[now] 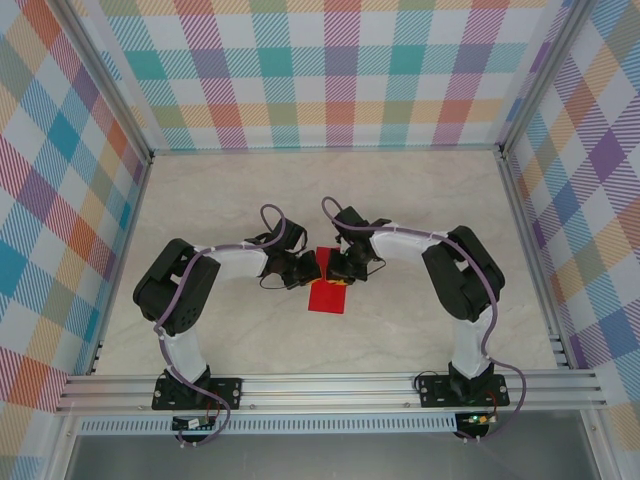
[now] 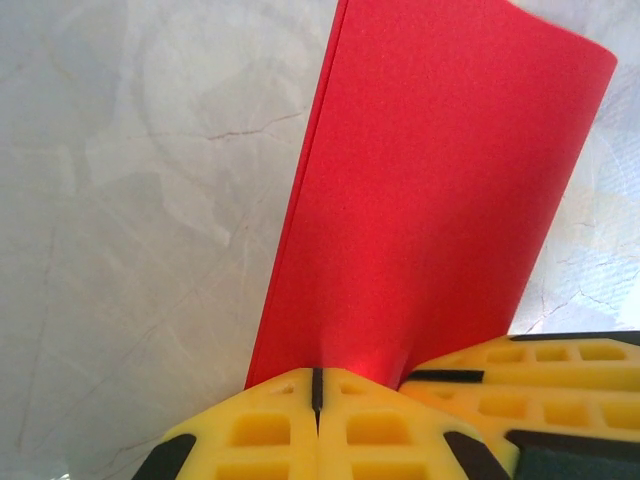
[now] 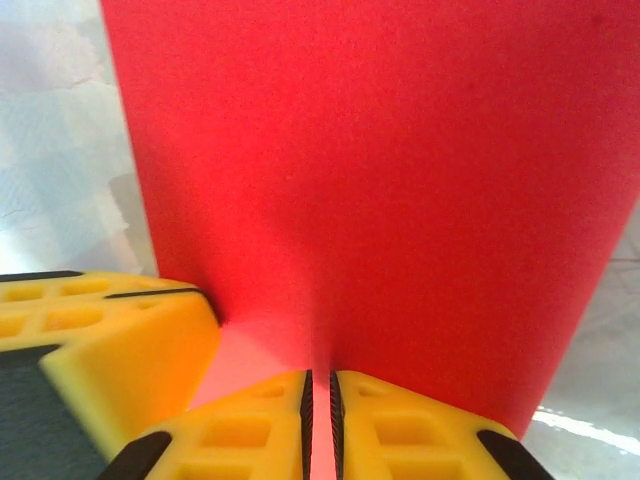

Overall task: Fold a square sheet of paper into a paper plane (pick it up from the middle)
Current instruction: Fold the square sheet of paper in half at the center of the table.

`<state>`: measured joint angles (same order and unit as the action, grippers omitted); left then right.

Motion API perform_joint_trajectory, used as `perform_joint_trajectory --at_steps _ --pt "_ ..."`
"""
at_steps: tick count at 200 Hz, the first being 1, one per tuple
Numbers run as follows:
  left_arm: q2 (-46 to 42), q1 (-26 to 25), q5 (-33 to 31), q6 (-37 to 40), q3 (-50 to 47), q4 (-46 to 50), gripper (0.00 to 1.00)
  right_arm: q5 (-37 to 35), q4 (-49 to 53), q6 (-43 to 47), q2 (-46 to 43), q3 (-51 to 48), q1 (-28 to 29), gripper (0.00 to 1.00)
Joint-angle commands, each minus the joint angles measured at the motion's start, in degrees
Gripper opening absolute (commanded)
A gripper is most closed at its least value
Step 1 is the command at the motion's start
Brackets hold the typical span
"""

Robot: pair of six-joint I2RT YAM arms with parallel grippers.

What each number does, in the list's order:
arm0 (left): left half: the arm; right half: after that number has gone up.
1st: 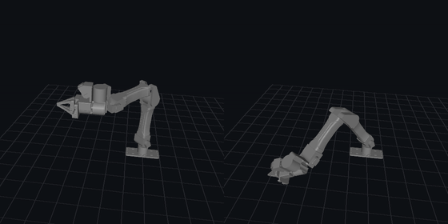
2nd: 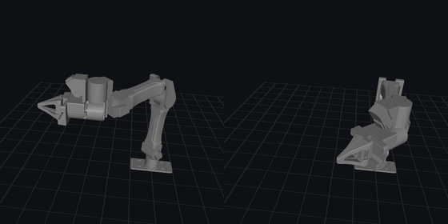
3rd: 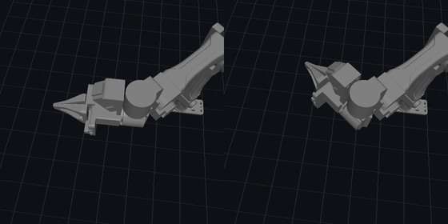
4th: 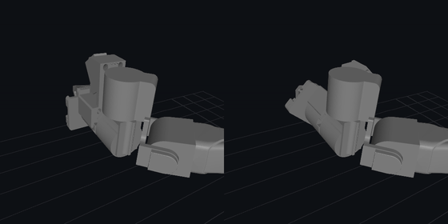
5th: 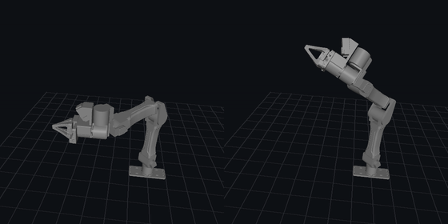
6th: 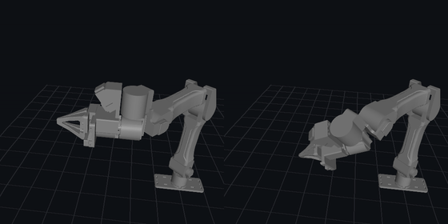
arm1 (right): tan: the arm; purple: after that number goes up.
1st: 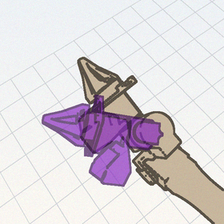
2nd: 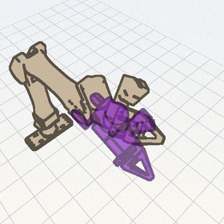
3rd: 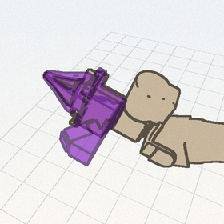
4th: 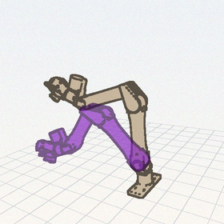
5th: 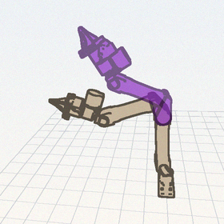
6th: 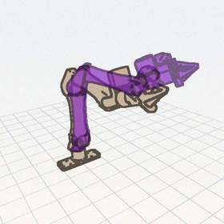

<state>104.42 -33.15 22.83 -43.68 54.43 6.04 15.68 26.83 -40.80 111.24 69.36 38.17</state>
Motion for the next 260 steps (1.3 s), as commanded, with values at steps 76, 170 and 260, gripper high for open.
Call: perform_joint_trajectory --at_steps 76,170,260 --pt "6.0 -0.9 -8.0 -0.6 -5.5 9.0 0.00 0.9 -8.4 5.0 -5.8 -15.2 -5.8 0.15" --pt "6.3 -0.9 -7.2 -0.2 -5.4 7.9 0.00 5.4 -11.5 3.9 -11.8 -10.7 -6.0 0.08" --pt "6.8 -0.9 -7.3 -0.8 -5.5 8.0 0.00 9.3 -20.0 1.9 -1.3 -9.5 -5.1 0.00"
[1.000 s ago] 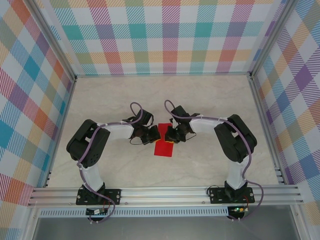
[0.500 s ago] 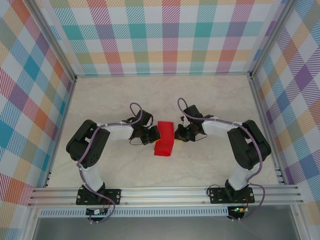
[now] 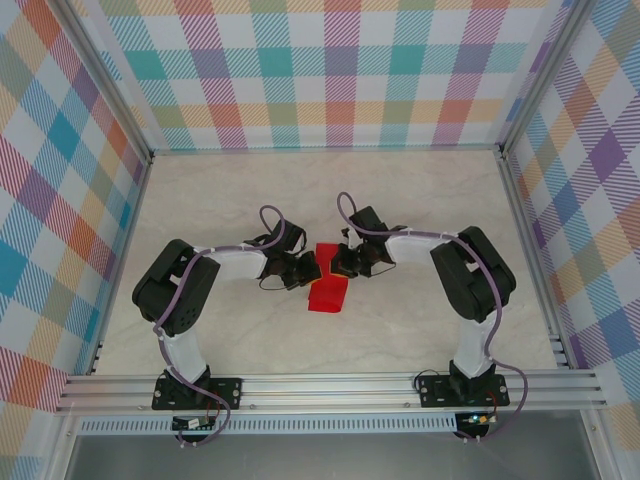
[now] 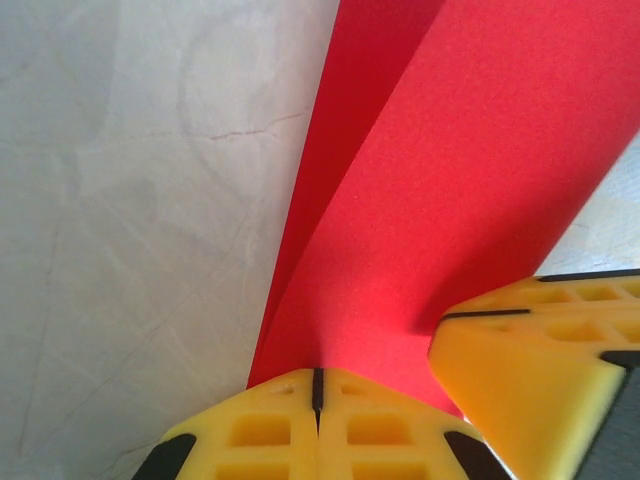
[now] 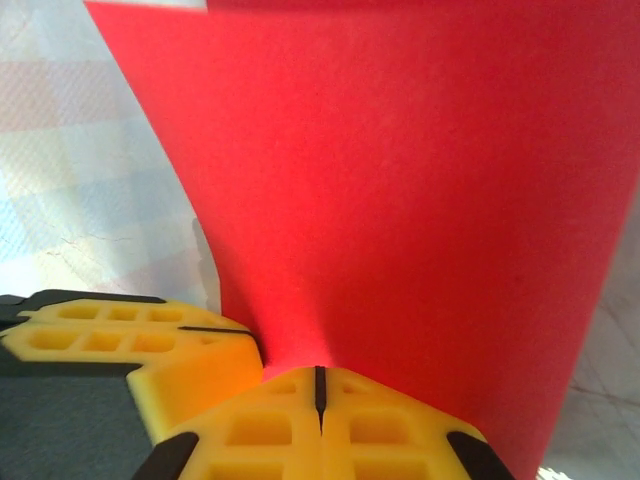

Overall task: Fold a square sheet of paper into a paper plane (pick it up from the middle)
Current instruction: Fold the square sheet of paper in half at the center of the table.

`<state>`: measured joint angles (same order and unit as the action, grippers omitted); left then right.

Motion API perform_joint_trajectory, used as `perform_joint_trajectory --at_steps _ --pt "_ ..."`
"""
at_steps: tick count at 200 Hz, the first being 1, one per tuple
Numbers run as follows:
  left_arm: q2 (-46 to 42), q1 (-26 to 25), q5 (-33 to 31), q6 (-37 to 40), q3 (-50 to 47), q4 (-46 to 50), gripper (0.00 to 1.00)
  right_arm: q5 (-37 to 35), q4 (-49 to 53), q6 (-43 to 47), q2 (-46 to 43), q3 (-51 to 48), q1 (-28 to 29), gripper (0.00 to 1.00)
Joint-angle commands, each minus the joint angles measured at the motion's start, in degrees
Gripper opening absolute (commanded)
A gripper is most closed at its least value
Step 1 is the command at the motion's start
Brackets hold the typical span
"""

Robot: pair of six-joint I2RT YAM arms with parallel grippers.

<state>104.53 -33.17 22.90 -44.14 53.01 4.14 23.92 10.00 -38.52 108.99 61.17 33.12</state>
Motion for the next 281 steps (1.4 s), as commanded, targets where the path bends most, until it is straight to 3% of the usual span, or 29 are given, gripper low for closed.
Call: perform_joint_trajectory --at_steps 1,91,147,201,281 --pt "6.7 -0.9 -7.3 -0.4 -4.1 9.9 0.00 1.0 -3.3 -0.3 1.0 -1.4 0.0 0.00" --pt "6.7 -0.9 -7.9 -1.3 -5.1 9.8 0.00 -5.2 -1.1 1.1 -4.5 -9.1 -7.8 0.00" --pt "6.5 -0.8 -7.6 -0.8 -4.6 10.2 0.00 -1.8 -4.0 -0.9 -10.4 -6.1 -5.0 0.00" --pt "6.6 -0.8 -7.4 -0.7 -4.4 10.4 0.00 2.8 -7.3 -1.6 -1.4 -0.3 -1.9 0.00" --pt "6.7 -0.9 -7.3 -0.6 -4.4 11.0 0.00 -1.7 -8.4 -1.0 3.5 -1.2 -4.9 0.00"
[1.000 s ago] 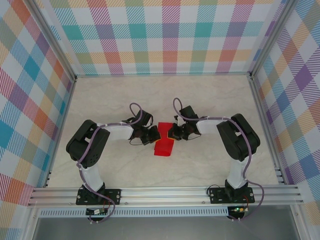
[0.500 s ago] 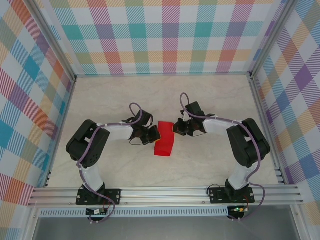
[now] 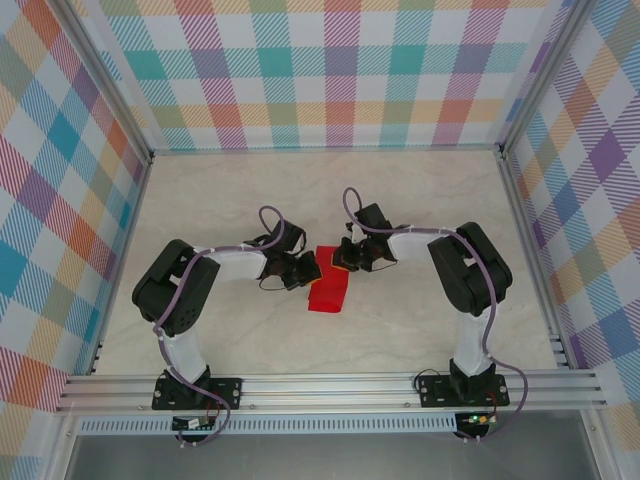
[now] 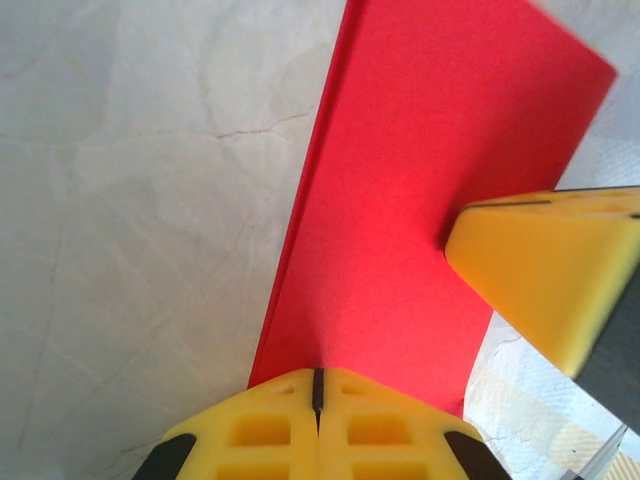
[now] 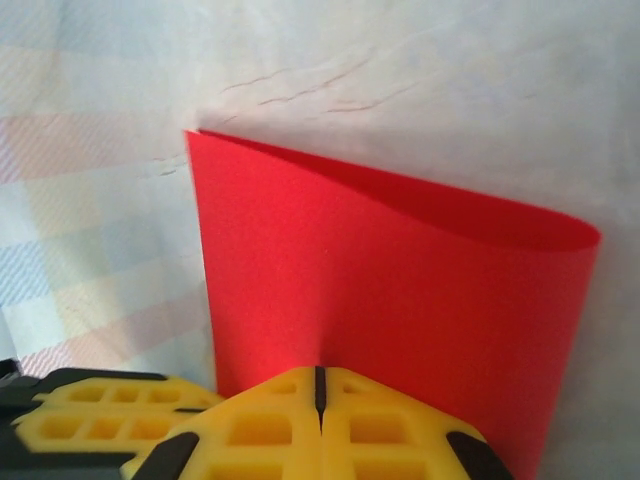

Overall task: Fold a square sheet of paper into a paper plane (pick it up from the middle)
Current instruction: Fold the square sheet of paper in half at the center of the table.

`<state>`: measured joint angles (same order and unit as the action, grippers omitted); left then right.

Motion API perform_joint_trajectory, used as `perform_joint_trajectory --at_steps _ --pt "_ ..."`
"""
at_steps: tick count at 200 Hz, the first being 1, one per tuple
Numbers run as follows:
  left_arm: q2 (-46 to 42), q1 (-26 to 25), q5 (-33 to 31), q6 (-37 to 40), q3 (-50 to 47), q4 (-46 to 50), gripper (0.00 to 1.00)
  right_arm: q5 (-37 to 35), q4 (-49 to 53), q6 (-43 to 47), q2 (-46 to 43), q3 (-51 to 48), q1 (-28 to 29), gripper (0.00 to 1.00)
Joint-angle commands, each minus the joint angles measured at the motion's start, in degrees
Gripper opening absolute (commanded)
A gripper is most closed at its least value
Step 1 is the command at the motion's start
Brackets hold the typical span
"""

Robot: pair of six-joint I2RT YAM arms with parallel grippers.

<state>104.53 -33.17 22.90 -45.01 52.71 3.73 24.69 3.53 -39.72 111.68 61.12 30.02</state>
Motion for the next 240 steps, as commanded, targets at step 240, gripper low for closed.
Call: perform_joint_trajectory --at_steps 240 --pt "6.4 -1.0 -7.5 0.3 -5.2 11.2 0.00 -0.8 -4.5 -1.7 0.6 -0.4 -3.8 0.00"
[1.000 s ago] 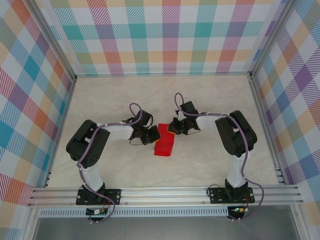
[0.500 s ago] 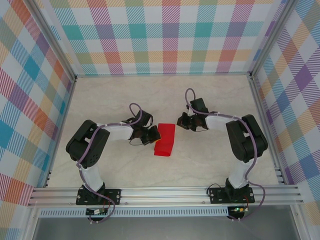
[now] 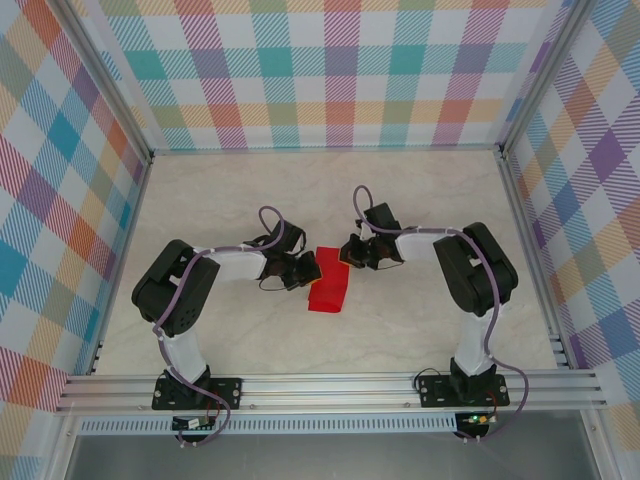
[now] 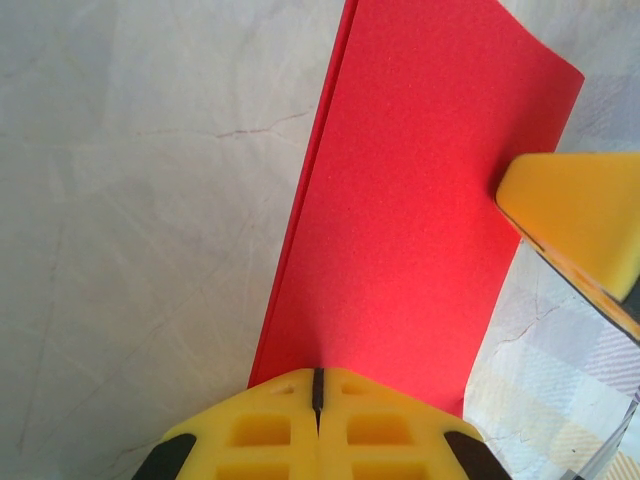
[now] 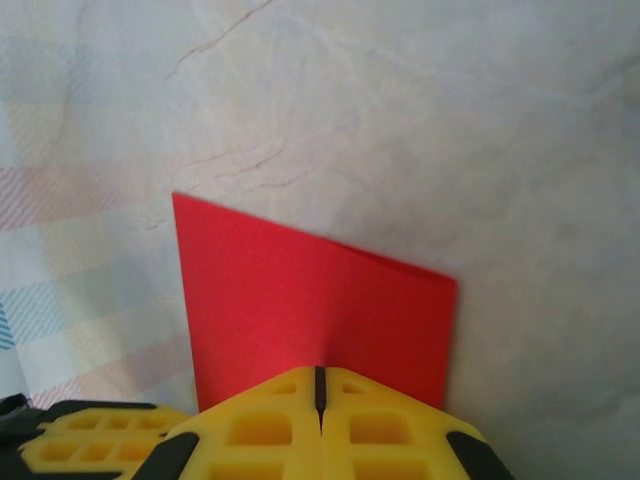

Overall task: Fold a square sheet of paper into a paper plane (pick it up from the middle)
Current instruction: Fold the square sheet of paper in half at the center of the table.

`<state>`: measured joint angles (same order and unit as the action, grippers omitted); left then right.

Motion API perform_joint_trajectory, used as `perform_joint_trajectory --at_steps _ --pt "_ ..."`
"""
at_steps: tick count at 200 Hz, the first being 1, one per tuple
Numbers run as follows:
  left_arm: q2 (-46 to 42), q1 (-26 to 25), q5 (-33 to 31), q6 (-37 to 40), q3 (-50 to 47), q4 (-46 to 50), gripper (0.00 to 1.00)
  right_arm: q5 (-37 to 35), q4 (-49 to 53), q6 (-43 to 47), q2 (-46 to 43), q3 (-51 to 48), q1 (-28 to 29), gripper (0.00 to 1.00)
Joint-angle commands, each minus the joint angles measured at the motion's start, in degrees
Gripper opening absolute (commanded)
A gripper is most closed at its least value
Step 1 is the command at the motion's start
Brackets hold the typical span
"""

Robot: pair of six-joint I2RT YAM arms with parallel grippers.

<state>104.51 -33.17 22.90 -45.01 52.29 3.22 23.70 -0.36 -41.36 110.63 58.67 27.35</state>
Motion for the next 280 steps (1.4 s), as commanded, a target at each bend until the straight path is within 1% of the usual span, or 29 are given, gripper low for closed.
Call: perform_joint_trajectory --at_steps 1,21,39,61,70,91,119,144,164,199,280 --pt "6.4 -1.0 -7.5 0.3 -4.8 11.7 0.00 0.2 -0.6 0.0 1.6 2.1 -1.1 0.00" --pt "6.4 -0.9 -7.5 0.3 -5.0 11.4 0.00 -1.9 0.9 0.1 2.3 2.7 -2.4 0.00" --pt "6.5 -0.9 -7.3 0.3 -5.3 11.1 0.00 -5.0 4.4 0.2 2.2 4.3 -3.2 0.00" --pt "6.5 -0.9 -7.2 0.3 -5.5 10.6 0.00 -8.1 7.3 -0.2 0.8 5.6 -3.6 0.00" --pt "6.6 -0.9 -7.2 0.3 -5.6 10.4 0.00 -8.3 7.6 -0.3 -0.3 5.7 -3.6 0.00" --pt "6.6 -1.0 -7.1 0.2 -5.6 10.1 0.00 -6.3 7.4 -0.4 -4.2 4.3 -3.0 0.00" --pt "6.6 -1.0 -7.1 0.2 -5.6 9.8 0.00 1.2 6.0 -1.3 -10.1 -0.6 -0.5 0.00" --pt "6.9 -1.0 -6.9 0.0 -5.7 9.2 0.00 5.5 4.1 -4.4 -13.0 -5.9 1.7 0.00" --pt "7.2 -1.0 -6.8 0.1 -5.4 9.1 0.00 8.3 3.4 -5.6 -12.7 -7.9 3.2 0.00" --pt "6.7 -1.0 -7.1 0.9 -5.3 9.9 0.00 11.4 2.4 -6.9 -9.8 -8.3 5.2 0.00" --pt "6.5 -1.0 -7.7 0.7 -6.0 9.9 0.00 12.2 0.8 -6.7 -7.9 -11.9 5.8 0.00"
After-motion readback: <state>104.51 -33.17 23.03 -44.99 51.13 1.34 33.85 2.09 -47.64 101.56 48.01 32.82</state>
